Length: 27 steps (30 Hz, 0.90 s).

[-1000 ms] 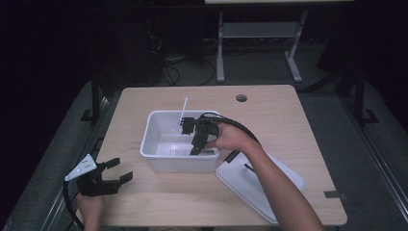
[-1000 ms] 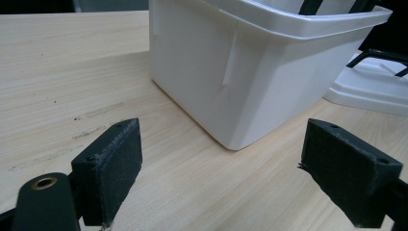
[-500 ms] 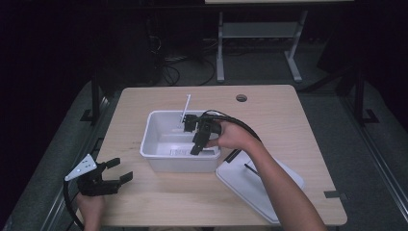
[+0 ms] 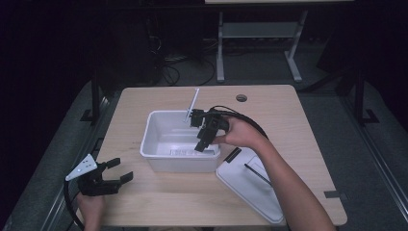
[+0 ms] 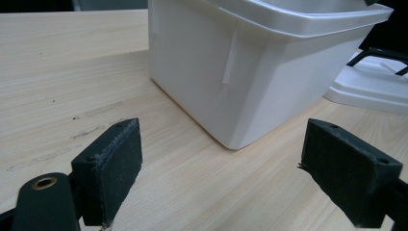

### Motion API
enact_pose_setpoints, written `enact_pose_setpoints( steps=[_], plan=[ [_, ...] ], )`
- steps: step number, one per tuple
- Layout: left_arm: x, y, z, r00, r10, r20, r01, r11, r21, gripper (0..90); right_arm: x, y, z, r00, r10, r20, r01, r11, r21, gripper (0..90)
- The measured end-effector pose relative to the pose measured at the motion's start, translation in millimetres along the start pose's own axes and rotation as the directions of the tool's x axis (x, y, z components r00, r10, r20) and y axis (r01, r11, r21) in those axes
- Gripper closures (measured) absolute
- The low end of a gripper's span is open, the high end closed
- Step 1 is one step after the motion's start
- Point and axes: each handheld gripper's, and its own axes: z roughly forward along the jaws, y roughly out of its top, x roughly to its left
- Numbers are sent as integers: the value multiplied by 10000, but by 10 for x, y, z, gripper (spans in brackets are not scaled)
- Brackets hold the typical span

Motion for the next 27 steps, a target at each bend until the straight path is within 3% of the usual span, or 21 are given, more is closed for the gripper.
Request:
enact_pose_setpoints(
  steps=[17, 27],
  plan=[
    [-11, 5, 18, 9999, 105, -41, -104, 9999, 110, 134, 75, -313, -339, 9980, 483, 410, -475, 9987, -184, 456],
    [-14, 5, 21, 9999, 138, -70, -137, 9998, 141, 134, 89, -550, -437, 9943, 879, 606, -864, 9959, -274, 449]
  ],
)
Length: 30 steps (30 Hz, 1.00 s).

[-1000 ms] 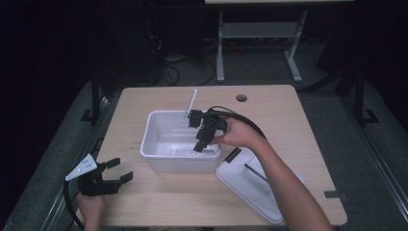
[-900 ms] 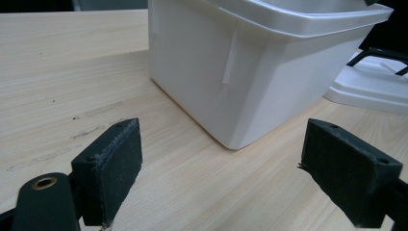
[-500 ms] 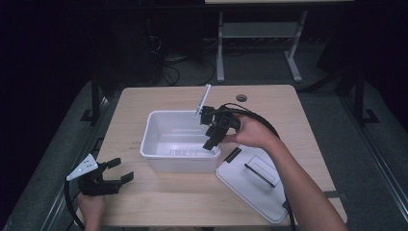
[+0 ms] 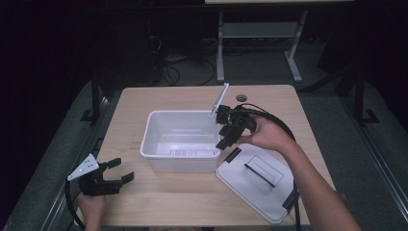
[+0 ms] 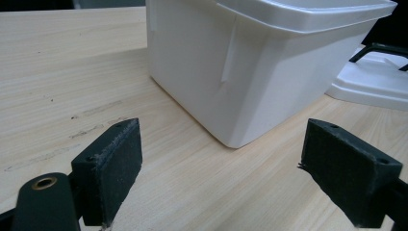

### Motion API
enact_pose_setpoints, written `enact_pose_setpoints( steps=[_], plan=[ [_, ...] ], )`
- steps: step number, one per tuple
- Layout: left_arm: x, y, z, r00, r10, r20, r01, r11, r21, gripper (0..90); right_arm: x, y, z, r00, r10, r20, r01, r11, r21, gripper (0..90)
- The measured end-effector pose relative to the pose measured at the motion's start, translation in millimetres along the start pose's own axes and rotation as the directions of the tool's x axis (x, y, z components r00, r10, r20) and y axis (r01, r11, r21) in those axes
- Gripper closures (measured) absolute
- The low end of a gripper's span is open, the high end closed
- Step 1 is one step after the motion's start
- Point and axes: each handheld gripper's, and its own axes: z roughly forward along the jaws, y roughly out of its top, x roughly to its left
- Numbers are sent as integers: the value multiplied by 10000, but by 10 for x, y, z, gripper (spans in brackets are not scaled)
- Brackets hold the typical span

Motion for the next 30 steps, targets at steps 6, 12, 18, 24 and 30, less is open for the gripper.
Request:
enact_pose_setpoints(
  steps=[6, 12, 18, 24, 30],
  plan=[
    [-2, 0, -2, 10000, -30, 8, 31, 10000, -26, 134, -17, -217, -56, 9992, 393, 101, -392, 9992, -82, 444],
    [-12, 1, 6, 10000, -37, 11, 37, 10000, 6, 134, -2, -448, -83, 9971, 733, 181, -731, 9973, -104, 440],
    [-17, -1, 10, 10000, -58, 1, 58, 10000, 46, 134, 28, -664, -80, 9944, 1030, 220, -1027, 9946, -140, 441],
    [-19, 1, 7, 10000, -26, -1, 26, 10000, 39, 134, 59, -850, -37, 9918, 1261, 210, -1259, 9920, -128, 438],
    [-21, 0, 9, 10000, -24, -1, 24, 10000, 51, 134, 69, -1024, 53, 9886, 1500, 135, -1500, 9887, -14, 439]
  ],
)
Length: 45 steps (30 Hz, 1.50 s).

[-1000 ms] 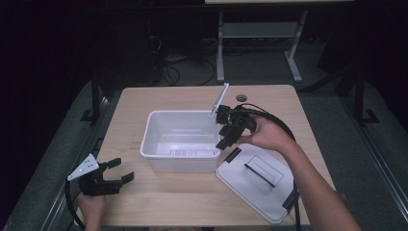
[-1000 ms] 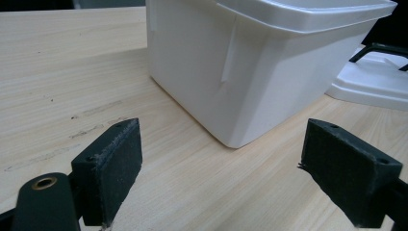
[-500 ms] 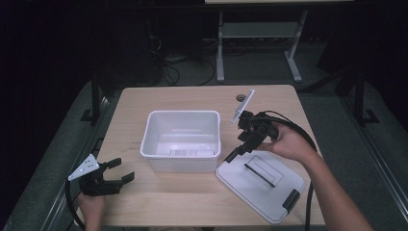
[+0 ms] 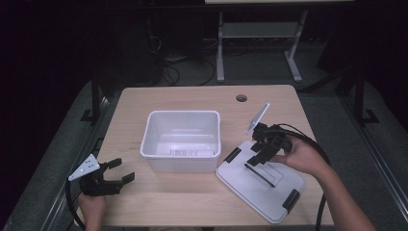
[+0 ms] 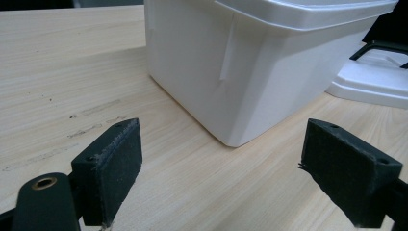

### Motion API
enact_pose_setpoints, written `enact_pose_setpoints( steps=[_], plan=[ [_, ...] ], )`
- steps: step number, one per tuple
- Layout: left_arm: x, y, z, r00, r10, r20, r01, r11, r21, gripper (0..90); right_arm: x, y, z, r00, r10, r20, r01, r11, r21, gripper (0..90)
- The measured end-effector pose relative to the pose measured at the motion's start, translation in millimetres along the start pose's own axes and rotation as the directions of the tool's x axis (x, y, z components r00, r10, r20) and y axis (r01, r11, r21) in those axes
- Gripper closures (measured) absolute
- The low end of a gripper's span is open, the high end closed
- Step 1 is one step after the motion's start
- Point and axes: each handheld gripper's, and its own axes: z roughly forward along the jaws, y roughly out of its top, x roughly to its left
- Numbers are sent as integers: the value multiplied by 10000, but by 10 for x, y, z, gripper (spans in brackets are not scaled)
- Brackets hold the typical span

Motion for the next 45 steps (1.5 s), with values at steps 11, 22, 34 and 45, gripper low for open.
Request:
enact_pose_setpoints(
  steps=[11, 22, 34, 45],
  plan=[
    [0, -3, 4, 10000, 15, 4, -15, 10000, 13, 134, 6, -177, 184, 9998, 139, -140, -137, 9998, 164, 447],
    [0, -4, 5, 10000, -19, 0, 19, 10000, 19, 134, 29, -317, 375, 9995, 133, -272, -119, 9987, 488, 486],
    [-1, -5, 9, 10000, -5, 17, 5, 10000, 41, 134, 3, -397, 423, 9994, 205, -262, -187, 9976, 669, 526],
    [1, -5, 8, 10000, -7, 7, 7, 10000, 33, 134, -34, -447, 391, 9991, 347, -247, -332, 9976, 614, 595]
  ],
)
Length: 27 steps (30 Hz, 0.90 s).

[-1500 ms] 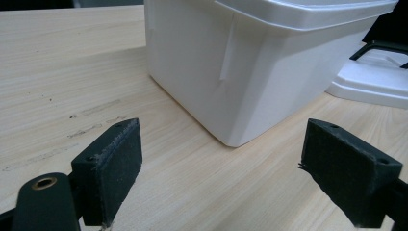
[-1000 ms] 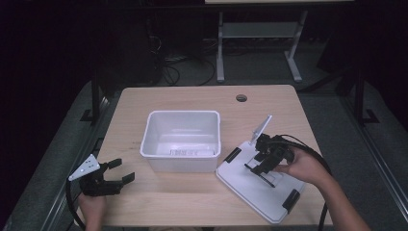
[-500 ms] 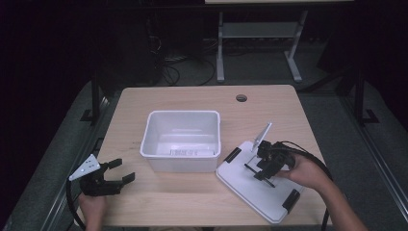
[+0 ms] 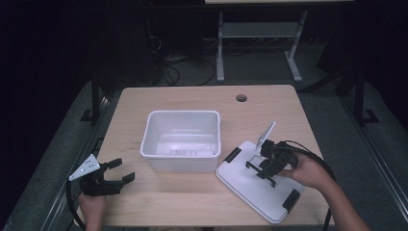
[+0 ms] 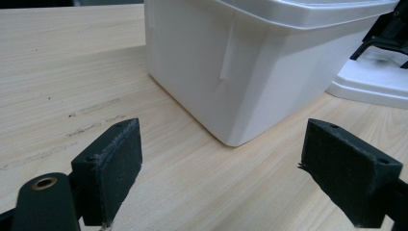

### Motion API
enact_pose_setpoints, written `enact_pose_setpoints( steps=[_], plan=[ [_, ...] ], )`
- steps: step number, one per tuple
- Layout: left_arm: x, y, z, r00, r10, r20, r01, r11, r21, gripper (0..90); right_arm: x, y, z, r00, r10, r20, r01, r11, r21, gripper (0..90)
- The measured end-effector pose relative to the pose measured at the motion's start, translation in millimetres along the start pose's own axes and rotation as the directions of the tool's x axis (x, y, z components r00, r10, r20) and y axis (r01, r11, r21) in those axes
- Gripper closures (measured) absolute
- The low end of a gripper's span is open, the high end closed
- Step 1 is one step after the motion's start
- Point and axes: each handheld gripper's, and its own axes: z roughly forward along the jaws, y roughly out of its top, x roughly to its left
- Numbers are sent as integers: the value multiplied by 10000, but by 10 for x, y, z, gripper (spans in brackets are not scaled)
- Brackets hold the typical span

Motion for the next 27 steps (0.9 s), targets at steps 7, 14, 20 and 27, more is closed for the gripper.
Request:
enact_pose_setpoints(
  steps=[7, 14, 20, 27],
  plan=[
    [-1, 0, -2, 10000, -19, -8, 19, 10000, -14, 134, -9, -28, 12, 10000, 50, 53, -51, 9999, 96, 662],
    [-4, 1, 0, 10000, 8, -2, -8, 10000, -1, 134, -14, -36, 9, 9999, 63, 112, -64, 9999, 95, 715],
    [-2, 1, 0, 10000, 11, 1, -11, 10000, -2, 134, -38, -49, 1, 9997, 156, 179, -158, 9998, 83, 744],
    [-2, 1, -1, 10000, -8, -5, 8, 10000, -20, 134, -54, -56, -5, 9995, 208, 253, -211, 9997, 100, 760]
  ],
)
